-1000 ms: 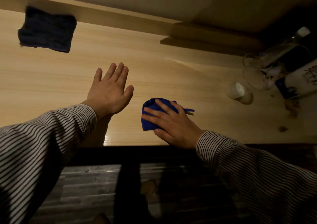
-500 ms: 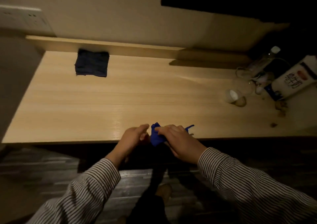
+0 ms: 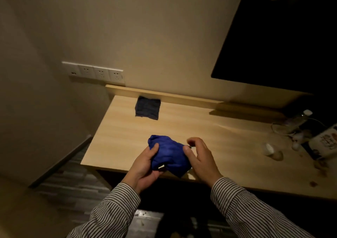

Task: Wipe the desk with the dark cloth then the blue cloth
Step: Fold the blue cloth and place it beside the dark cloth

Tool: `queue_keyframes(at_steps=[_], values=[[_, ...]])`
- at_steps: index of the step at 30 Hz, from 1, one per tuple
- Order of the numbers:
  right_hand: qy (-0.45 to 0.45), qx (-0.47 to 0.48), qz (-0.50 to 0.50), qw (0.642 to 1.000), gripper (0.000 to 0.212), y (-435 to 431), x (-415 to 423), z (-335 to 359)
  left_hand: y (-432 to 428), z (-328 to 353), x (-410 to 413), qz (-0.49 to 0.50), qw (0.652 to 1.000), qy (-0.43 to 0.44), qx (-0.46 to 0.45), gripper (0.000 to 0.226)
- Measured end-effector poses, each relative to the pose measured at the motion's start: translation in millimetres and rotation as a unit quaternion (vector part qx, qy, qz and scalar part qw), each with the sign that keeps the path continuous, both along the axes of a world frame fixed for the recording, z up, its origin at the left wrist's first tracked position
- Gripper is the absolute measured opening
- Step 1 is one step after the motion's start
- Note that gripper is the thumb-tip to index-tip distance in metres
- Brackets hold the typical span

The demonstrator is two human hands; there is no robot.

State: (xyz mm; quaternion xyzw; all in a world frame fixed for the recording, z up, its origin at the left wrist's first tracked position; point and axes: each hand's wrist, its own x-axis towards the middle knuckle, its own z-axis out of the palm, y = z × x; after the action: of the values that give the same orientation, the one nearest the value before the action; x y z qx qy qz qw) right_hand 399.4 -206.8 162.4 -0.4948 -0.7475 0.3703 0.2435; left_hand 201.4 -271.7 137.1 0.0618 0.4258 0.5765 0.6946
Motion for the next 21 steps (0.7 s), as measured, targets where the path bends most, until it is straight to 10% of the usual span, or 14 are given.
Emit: queue_keyframes(at_steps=[3,6,9,21], values=[[0.073,-0.261,-0.067,0.960,0.071,18,-33,5,14,15,-22,0.020,1.000,0.014,0.009,0.046],[0.283,-0.462,-0.091,0.835,0.056,36,-68,5,30,23,-45,0.043,0.999,0.030,0.013,0.041],[0.408,-0.498,-0.041,0.764,0.046,55,-103,7,46,28,-71,0.060,0.997,0.056,0.012,0.036],[0.170,-0.220,0.010,0.960,0.008,137,-234,-24,105,5,-204,0.058,0.951,0.300,-0.044,0.030]])
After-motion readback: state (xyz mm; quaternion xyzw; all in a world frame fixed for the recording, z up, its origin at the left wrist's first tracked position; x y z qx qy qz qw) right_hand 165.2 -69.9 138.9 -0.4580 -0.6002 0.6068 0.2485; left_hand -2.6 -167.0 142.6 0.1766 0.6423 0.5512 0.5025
